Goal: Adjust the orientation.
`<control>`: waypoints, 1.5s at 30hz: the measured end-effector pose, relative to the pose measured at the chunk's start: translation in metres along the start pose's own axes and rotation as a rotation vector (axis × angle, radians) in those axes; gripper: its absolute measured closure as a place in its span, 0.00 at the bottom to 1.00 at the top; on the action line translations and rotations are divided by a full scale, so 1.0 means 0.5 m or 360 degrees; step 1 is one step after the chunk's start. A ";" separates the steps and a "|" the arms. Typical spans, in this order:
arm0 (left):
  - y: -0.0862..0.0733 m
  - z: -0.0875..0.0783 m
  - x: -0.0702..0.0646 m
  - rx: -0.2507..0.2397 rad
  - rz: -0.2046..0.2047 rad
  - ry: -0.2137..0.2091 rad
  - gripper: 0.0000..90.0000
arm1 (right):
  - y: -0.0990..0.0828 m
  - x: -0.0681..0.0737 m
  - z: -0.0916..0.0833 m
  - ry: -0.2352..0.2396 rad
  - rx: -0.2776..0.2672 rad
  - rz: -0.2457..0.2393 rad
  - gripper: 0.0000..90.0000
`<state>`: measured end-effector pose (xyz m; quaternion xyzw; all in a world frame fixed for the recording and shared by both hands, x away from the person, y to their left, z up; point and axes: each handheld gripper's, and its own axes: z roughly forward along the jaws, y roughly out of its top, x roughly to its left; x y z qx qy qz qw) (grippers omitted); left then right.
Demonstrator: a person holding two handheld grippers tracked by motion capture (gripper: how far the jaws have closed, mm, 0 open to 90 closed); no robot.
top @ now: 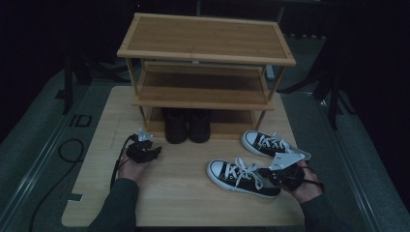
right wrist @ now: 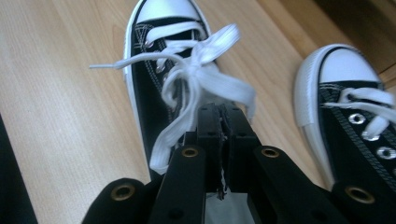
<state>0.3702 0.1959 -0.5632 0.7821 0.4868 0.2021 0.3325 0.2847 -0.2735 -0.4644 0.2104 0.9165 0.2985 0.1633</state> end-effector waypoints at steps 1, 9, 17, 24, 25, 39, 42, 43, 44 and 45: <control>0.000 0.000 0.000 0.0000 0.0000 0.0000 0.59 | 0.000 -0.004 -0.003 -0.0004 -0.0013 0.0000 0.97; 0.000 0.000 0.000 0.0001 0.0001 -0.0002 0.59 | -0.012 -0.044 -0.015 -0.0091 -0.0025 0.0055 0.96; 0.000 0.000 0.000 0.0000 0.0001 -0.0001 0.59 | -0.026 -0.078 -0.011 -0.0134 0.0009 0.0096 0.90; -0.001 0.000 0.000 -0.0001 0.0002 -0.0003 0.59 | -0.036 -0.108 -0.007 -0.0211 0.0080 0.0125 0.84; -0.001 0.000 0.000 -0.0001 0.0002 -0.0003 0.59 | -0.039 -0.113 -0.004 -0.0219 0.0090 0.0131 0.83; -0.001 0.000 0.001 -0.0004 0.0005 -0.0010 0.59 | -0.072 -0.161 -0.002 -0.0340 0.0180 0.0222 0.78; -0.001 0.000 0.001 -0.0004 0.0006 -0.0012 0.58 | -0.075 -0.169 -0.006 -0.0365 0.0195 0.0237 0.77; -0.001 0.000 0.001 -0.0004 0.0005 -0.0011 0.58 | -0.076 -0.172 -0.007 -0.0382 0.0207 0.0243 0.76; -0.001 0.000 0.001 -0.0005 0.0005 -0.0011 0.58 | -0.078 -0.175 -0.006 -0.0389 0.0216 0.0251 0.75; -0.001 0.000 0.001 -0.0005 0.0005 -0.0011 0.58 | -0.080 -0.177 -0.005 -0.0400 0.0225 0.0249 0.74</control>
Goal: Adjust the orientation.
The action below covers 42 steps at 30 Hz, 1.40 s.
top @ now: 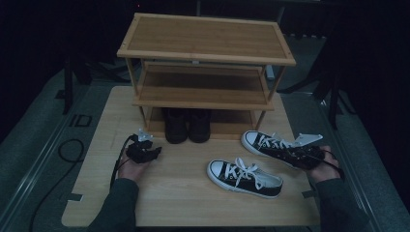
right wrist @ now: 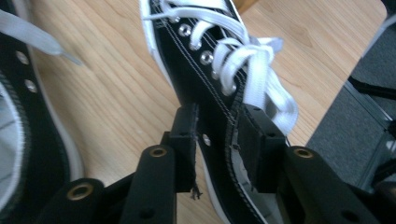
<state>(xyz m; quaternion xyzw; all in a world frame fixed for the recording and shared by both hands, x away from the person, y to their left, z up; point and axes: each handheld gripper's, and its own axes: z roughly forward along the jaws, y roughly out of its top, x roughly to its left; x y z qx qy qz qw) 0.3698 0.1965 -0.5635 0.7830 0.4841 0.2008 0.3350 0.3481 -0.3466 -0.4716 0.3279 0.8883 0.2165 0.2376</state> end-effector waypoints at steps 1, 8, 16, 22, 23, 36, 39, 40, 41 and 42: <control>0.000 0.000 0.000 0.0000 0.0000 0.0000 0.58 | -0.001 -0.001 0.002 -0.0015 0.0014 -0.0008 0.73; 0.000 0.000 0.000 -0.0003 -0.0001 0.0000 0.58 | -0.003 -0.007 0.017 -0.0015 0.0052 -0.0012 0.72; -0.001 0.000 -0.001 -0.0007 -0.0002 0.0001 0.58 | 0.005 -0.013 0.041 0.0044 0.0056 0.0005 0.74; -0.002 0.000 0.000 -0.0012 -0.0001 0.0000 0.58 | 0.011 -0.018 0.061 0.0128 0.0015 0.0033 0.89; -0.002 0.000 0.000 -0.0012 -0.0001 -0.0001 0.58 | 0.011 -0.020 0.059 0.0135 0.0004 0.0040 0.93; -0.002 0.000 -0.001 -0.0012 -0.0002 0.0001 0.58 | 0.021 -0.002 0.046 0.0315 -0.0140 0.0021 0.98; -0.002 0.000 -0.001 -0.0012 -0.0002 0.0001 0.58 | 0.029 0.006 0.050 0.0382 -0.0183 0.0013 0.98; -0.002 0.000 -0.001 -0.0012 -0.0002 0.0001 0.58 | 0.031 0.009 0.050 0.0389 -0.0187 0.0008 0.98; -0.002 0.000 -0.001 -0.0012 -0.0002 0.0001 0.58 | 0.036 0.013 0.050 0.0388 -0.0189 -0.0009 0.98; -0.002 0.000 -0.001 -0.0013 -0.0002 0.0000 0.58 | 0.038 0.016 0.050 0.0386 -0.0189 -0.0016 0.98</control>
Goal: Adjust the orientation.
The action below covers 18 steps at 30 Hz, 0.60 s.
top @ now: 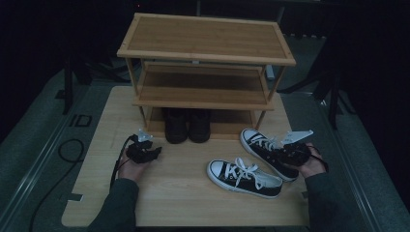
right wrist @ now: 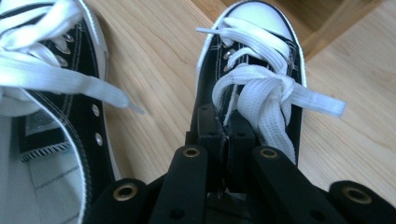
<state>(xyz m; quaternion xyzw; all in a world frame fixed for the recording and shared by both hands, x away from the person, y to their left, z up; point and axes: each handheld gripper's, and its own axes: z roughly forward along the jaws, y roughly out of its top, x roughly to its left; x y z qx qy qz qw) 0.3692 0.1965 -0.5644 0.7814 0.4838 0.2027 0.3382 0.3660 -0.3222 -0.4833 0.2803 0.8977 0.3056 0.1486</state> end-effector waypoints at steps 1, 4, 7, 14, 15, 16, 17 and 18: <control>0.000 0.000 0.000 0.0000 0.0000 0.0000 0.58 | 0.003 0.003 0.001 -0.0005 0.0000 -0.0018 0.98; 0.000 0.000 0.000 -0.0001 0.0001 0.0001 0.58 | 0.008 0.009 0.002 -0.0015 0.0003 -0.0046 0.98; 0.000 0.000 0.000 -0.0001 0.0000 0.0001 0.58 | 0.012 0.014 0.009 0.0006 -0.0017 -0.0074 0.98; 0.000 0.000 0.000 0.0000 0.0000 0.0000 0.58 | 0.034 0.039 0.037 0.0095 -0.0066 -0.0191 0.98; 0.000 0.000 0.000 0.0000 0.0000 0.0000 0.58 | 0.037 0.042 0.040 0.0107 -0.0071 -0.0212 0.98; 0.000 0.000 0.000 0.0000 0.0001 0.0000 0.58 | 0.042 0.048 0.044 0.0126 -0.0073 -0.0241 0.98; 0.000 0.000 0.000 0.0000 0.0001 -0.0001 0.58 | 0.045 0.051 0.046 0.0137 -0.0073 -0.0260 0.98; 0.000 0.000 0.000 0.0000 0.0001 -0.0001 0.58 | 0.048 0.053 0.048 0.0146 -0.0069 -0.0290 0.98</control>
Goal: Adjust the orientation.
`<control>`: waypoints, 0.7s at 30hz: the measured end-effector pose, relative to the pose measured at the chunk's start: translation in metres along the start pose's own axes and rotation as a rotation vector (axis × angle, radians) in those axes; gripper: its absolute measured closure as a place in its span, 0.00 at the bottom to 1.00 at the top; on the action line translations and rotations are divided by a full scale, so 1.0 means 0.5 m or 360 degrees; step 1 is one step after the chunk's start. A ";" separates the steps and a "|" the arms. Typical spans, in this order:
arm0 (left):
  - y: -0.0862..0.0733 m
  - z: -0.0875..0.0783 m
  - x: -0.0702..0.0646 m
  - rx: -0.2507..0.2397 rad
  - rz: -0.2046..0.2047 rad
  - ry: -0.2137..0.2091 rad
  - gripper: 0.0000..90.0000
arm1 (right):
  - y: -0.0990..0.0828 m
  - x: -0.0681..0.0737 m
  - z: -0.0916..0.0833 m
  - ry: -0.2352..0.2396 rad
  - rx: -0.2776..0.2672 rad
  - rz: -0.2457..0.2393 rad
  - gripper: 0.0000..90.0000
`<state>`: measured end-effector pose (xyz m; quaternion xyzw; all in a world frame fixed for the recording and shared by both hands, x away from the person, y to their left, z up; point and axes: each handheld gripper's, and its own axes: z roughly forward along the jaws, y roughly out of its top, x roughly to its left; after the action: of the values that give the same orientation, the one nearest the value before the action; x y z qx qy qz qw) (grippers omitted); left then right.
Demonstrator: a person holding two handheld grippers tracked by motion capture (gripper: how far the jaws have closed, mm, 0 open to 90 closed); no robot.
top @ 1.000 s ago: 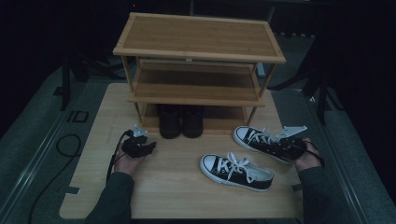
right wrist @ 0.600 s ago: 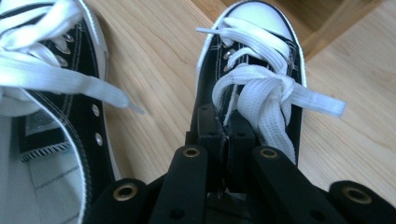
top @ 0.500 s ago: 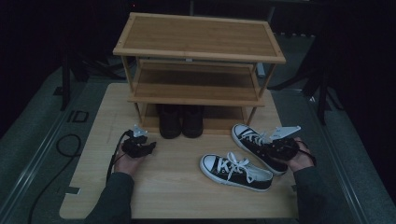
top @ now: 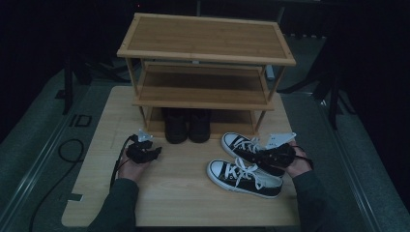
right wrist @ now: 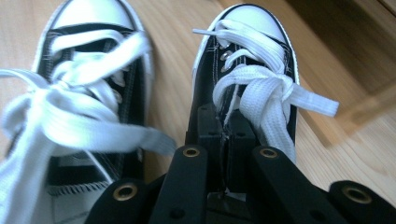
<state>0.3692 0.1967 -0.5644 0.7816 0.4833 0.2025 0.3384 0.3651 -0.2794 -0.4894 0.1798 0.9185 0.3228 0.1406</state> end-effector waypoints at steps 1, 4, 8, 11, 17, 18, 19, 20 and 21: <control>0.000 0.000 0.000 0.0001 0.0001 -0.0001 0.58 | 0.003 0.003 0.002 0.0006 -0.0001 -0.0017 0.98; -0.001 0.000 0.000 -0.0002 0.0002 -0.0003 0.58 | 0.007 0.008 0.004 0.0042 0.0004 -0.0064 0.98; 0.000 0.000 0.000 0.0001 0.0002 -0.0001 0.58 | 0.010 0.016 0.002 0.0067 0.0009 -0.0098 0.98; 0.000 0.000 0.000 -0.0001 0.0002 -0.0002 0.58 | 0.011 0.015 0.004 0.0083 0.0017 -0.0073 0.98; 0.000 0.000 0.000 -0.0001 0.0001 -0.0001 0.58 | 0.010 0.014 0.000 0.0068 0.0091 -0.0047 0.93; -0.001 0.000 0.000 -0.0003 0.0002 -0.0002 0.58 | 0.009 0.013 -0.002 0.0067 0.0105 -0.0037 0.91; -0.001 0.000 0.000 -0.0003 0.0002 -0.0002 0.58 | 0.007 0.012 -0.006 0.0055 0.0120 -0.0035 0.88; -0.001 0.000 0.000 -0.0004 0.0000 -0.0001 0.58 | 0.006 0.011 -0.009 0.0060 0.0114 -0.0028 0.88; -0.001 0.000 -0.001 -0.0003 -0.0001 0.0000 0.58 | 0.005 0.010 -0.017 0.0057 0.0098 -0.0023 0.86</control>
<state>0.3688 0.1965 -0.5646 0.7811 0.4833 0.2030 0.3391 0.3582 -0.2801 -0.4820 0.1717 0.9317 0.2965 0.1208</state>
